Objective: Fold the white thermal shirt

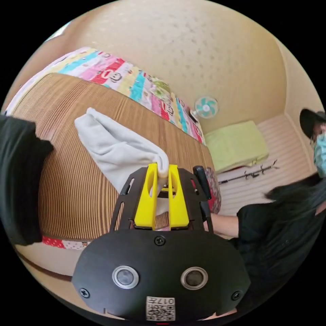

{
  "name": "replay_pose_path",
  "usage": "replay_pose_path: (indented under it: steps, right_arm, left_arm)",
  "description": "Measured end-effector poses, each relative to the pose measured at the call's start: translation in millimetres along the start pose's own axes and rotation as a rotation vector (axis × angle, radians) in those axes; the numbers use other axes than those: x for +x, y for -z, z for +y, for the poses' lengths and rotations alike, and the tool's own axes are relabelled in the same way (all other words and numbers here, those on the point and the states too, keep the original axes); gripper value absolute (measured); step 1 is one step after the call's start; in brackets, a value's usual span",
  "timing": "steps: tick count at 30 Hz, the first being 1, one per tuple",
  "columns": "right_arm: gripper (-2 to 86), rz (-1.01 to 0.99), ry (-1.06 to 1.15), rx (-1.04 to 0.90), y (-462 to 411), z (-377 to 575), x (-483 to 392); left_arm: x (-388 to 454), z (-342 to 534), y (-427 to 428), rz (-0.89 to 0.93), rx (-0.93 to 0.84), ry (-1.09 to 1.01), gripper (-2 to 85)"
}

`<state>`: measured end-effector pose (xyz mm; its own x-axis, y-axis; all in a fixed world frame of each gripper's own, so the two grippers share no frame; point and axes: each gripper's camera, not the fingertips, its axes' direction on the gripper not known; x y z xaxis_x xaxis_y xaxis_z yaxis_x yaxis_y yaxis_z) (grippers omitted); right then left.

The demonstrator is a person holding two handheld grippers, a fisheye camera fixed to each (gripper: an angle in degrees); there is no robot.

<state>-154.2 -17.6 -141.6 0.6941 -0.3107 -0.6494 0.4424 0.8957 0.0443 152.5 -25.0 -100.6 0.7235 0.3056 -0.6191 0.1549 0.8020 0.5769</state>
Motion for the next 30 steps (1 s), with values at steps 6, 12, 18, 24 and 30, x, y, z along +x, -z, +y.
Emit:
replay_pose_path:
  steps: [6, 12, 18, 24, 30]
  right_arm:
    - [0.4, 0.129, -0.180, -0.052, 88, 103, 110]
    - [0.9, 0.187, -0.334, -0.046, 146, 165, 162]
    - [4.6, -0.171, -0.471, 0.119, 152, 194, 181]
    - [15.7, -0.634, -0.730, 0.172, 103, 227, 210]
    - [25.5, -0.839, -0.897, 0.375, 68, 234, 218]
  left_arm:
    - [116, 45, -173, 0.019, -0.335, -0.232, 7.1]
    - [100, 112, -187, 0.072, -0.393, -0.128, 11.2]
    - [-20, 169, -140, -0.125, -0.296, 0.327, 19.7]
    - [-77, 233, -209, 0.177, -0.432, 0.576, 13.3]
    - [-55, 271, -184, 0.521, -0.303, 0.673, 6.6]
